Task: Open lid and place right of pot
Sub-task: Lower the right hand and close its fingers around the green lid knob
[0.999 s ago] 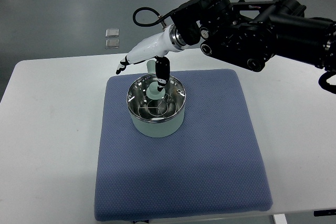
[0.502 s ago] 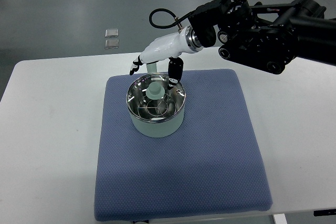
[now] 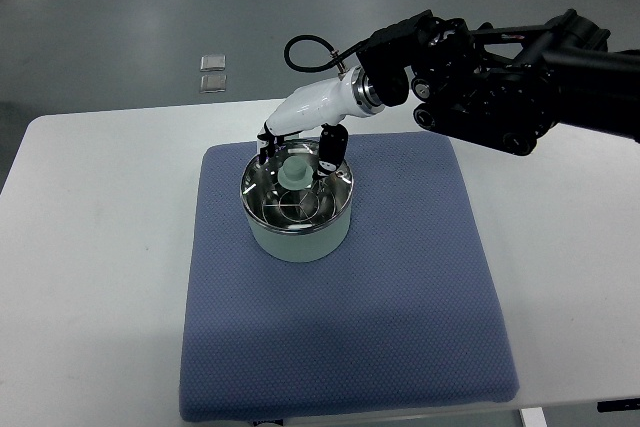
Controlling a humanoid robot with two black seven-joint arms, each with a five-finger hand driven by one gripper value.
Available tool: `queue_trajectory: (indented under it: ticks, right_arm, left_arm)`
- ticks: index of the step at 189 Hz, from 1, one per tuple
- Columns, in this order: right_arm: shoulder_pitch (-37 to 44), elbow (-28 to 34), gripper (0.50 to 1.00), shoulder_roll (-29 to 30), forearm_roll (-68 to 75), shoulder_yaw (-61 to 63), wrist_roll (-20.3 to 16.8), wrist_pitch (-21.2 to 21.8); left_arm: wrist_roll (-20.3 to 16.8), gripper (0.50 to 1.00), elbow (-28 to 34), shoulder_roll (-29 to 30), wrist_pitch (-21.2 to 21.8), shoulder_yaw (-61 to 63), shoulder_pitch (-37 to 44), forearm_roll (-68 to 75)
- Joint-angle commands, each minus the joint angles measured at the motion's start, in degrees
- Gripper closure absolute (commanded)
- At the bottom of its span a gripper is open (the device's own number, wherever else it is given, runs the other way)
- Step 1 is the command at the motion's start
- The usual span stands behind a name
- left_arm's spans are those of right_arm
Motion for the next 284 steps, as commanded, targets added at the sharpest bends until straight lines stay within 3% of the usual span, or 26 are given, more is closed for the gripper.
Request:
queue_trajectory:
  ticks: [1, 133, 134, 145, 165, 198, 284]
  right_arm:
    - [-0.1, 0.0, 0.793, -0.1, 0.1, 0.0, 0.0, -0.3]
    - [-1.2, -0.1, 0.824, 0.2, 0.1, 0.0, 0.0, -1.2]
    - [-1.3, -0.1, 0.846, 0.2, 0.1, 0.0, 0.0, -1.2]
    - [-1.4, -0.1, 0.846, 0.2, 0.2, 0.0, 0.0, -1.2]
    - [-1.5, -0.1, 0.924, 0.1, 0.2, 0.0, 0.0, -1.3]
    - [-1.4, -0.1, 0.995, 0.1, 0.6, 0.0, 0.0, -1.3]
    - [-0.8, 0.0, 1.000, -0.7, 1.1, 0.3, 0.4, -1.9]
  left_arm:
    - [0.0, 0.500, 0.0, 0.0, -0.1, 0.1, -0.1, 0.0]
    - [0.0, 0.500, 0.0, 0.0, 0.0, 0.0, 0.0, 0.0]
    - [0.0, 0.500, 0.0, 0.0, -0.1, 0.0, -0.1, 0.0]
    - [0.0, 0.500, 0.0, 0.0, -0.1, 0.0, 0.0, 0.0]
    - [0.0, 0.500, 0.0, 0.0, 0.0, 0.0, 0.0, 0.0]
    - [0.0, 0.500, 0.0, 0.0, 0.0, 0.0, 0.0, 0.0]
    - [0.0, 0.500, 0.0, 0.0, 0.0, 0.0, 0.0, 0.0]
